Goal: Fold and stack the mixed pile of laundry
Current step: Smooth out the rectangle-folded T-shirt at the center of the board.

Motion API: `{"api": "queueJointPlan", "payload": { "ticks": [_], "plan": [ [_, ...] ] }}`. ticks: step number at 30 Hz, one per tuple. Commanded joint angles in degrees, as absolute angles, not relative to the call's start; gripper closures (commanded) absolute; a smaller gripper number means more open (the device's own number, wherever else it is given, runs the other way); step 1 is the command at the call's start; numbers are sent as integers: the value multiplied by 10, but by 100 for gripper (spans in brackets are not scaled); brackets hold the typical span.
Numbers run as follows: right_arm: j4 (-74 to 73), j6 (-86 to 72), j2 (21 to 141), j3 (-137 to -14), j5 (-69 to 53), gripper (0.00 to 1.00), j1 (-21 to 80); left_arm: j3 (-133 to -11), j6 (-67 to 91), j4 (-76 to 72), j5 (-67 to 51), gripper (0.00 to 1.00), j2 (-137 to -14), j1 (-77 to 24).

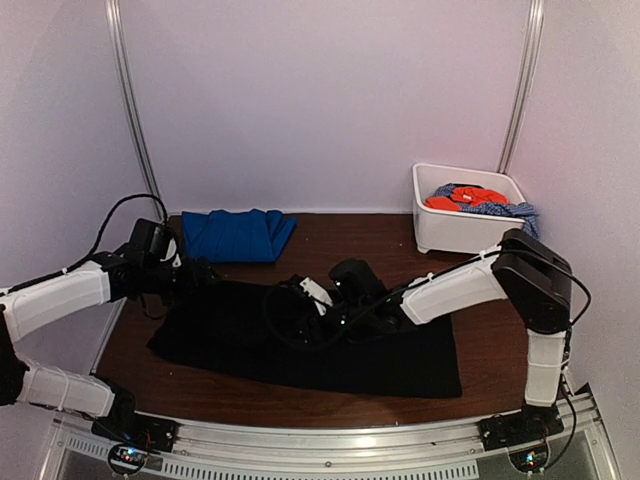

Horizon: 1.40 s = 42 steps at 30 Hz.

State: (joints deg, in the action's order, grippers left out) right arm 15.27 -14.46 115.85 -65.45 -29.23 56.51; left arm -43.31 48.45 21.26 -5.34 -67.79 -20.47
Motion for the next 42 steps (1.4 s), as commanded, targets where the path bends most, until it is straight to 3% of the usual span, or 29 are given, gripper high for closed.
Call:
{"api": "queueJointPlan", "payload": {
  "ticks": [1, 9, 17, 26, 32, 37, 42],
  "plan": [
    [117, -143, 1091, -635, -303, 34, 523, -420, 446, 202, -83, 12, -671, -248],
    [60, -117, 1025, -602, -272, 34, 451, -459, 417, 173, -61, 13, -756, -326],
    [22, -111, 933, -525, -162, 37, 356, -472, 398, 168, -64, 15, -857, -330],
    [-55, -79, 966, -524, -64, 43, 321, -437, 403, 181, -41, 15, -878, -323],
    [-92, -111, 972, -513, -69, 44, 285, -438, 369, 180, -62, 17, -865, -315],
    [-118, -141, 938, -464, -112, 47, 258, -534, 267, 180, -70, 17, -857, -355],
    [-99, -158, 867, -417, -129, 47, 220, -667, 156, 171, -64, 21, -952, -415]
  ]
}}
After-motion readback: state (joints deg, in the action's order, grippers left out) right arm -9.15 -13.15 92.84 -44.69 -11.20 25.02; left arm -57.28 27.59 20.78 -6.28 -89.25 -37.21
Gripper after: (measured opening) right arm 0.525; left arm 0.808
